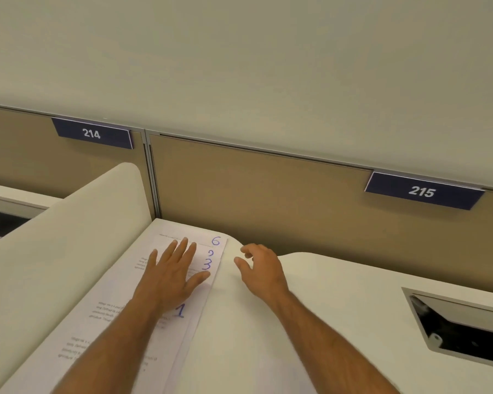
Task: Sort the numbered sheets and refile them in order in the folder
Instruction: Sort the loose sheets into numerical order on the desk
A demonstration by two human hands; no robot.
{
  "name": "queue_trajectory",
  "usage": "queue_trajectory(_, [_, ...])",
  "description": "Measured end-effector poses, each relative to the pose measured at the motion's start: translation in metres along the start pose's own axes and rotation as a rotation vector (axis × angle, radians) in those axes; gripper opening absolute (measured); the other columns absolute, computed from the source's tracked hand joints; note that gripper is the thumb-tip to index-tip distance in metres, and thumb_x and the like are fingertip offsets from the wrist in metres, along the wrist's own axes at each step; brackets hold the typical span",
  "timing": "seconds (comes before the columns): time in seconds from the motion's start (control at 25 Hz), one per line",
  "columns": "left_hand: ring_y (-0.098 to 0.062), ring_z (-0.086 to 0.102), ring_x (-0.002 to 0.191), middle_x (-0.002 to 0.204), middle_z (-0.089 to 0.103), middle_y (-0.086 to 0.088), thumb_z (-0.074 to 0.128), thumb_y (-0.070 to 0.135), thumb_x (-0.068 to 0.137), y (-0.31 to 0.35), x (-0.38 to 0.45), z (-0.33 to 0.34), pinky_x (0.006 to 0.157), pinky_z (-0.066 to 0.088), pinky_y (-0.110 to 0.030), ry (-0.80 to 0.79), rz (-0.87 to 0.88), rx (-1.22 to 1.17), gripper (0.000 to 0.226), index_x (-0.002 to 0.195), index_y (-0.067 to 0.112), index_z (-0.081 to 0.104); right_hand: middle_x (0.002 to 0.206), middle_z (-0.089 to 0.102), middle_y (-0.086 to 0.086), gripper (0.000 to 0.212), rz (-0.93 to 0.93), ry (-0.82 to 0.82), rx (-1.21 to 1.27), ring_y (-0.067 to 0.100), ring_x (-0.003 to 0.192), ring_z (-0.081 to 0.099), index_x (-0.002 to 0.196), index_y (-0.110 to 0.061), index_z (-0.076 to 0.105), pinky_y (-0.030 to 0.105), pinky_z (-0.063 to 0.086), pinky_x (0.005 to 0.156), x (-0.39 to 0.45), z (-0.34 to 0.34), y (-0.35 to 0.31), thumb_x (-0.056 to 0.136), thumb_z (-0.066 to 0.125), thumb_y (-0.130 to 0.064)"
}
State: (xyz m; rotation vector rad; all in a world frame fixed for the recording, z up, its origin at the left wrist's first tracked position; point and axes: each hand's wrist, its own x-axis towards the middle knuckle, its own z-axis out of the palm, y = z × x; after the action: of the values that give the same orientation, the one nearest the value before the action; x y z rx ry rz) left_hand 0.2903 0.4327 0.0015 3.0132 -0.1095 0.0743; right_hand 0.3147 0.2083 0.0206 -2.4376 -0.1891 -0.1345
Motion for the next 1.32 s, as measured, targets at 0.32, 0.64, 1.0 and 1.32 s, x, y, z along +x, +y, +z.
queue_trajectory(0.32, [-0.011, 0.002, 0.153, 0.167, 0.006, 0.009, -0.016, 0.072, 0.065, -0.016, 0.033, 0.018, 0.124, 0.001, -0.043, -0.073, 0.032, 0.049, 0.109, 0.16, 0.025, 0.011, 0.135, 0.062, -0.004, 0.034, -0.061, -0.071, -0.085, 0.021, 0.122, 0.05, 0.132, -0.022, 0.063, 0.032, 0.043, 0.1, 0.063, 0.044, -0.001, 0.099, 0.056, -0.032])
queue_trajectory(0.64, [-0.009, -0.006, 0.153, 0.167, -0.006, 0.011, -0.012, 0.075, 0.064, -0.017, 0.03, 0.025, 0.123, -0.001, -0.05, -0.153, 0.052, 0.034, 0.107, 0.16, 0.029, 0.0, 0.135, 0.05, 0.006, 0.052, 0.024, -0.139, -0.276, 0.029, 0.122, 0.049, 0.136, -0.02, 0.057, 0.038, 0.046, 0.1, 0.087, 0.056, -0.007, 0.096, 0.056, -0.053])
queue_trajectory(1.0, [-0.007, -0.01, 0.152, 0.166, -0.007, 0.013, -0.008, 0.076, 0.07, -0.019, 0.027, 0.034, 0.123, -0.008, -0.05, -0.116, 0.057, -0.056, 0.103, 0.16, 0.029, 0.0, 0.112, 0.06, 0.005, 0.047, 0.237, -0.123, -0.173, 0.026, 0.087, 0.059, 0.092, -0.016, 0.062, 0.025, 0.038, 0.055, 0.111, 0.058, -0.009, 0.076, 0.077, -0.058])
queue_trajectory(1.32, [-0.007, -0.01, 0.152, 0.166, -0.007, 0.013, -0.006, 0.076, 0.072, -0.017, 0.026, 0.036, 0.123, -0.01, -0.049, -0.098, 0.087, -0.078, 0.101, 0.16, 0.029, 0.001, 0.089, 0.072, 0.0, 0.03, 0.371, -0.102, 0.02, 0.022, 0.077, 0.065, 0.085, -0.016, 0.075, 0.025, 0.046, 0.062, 0.121, 0.054, -0.007, 0.076, 0.085, -0.043])
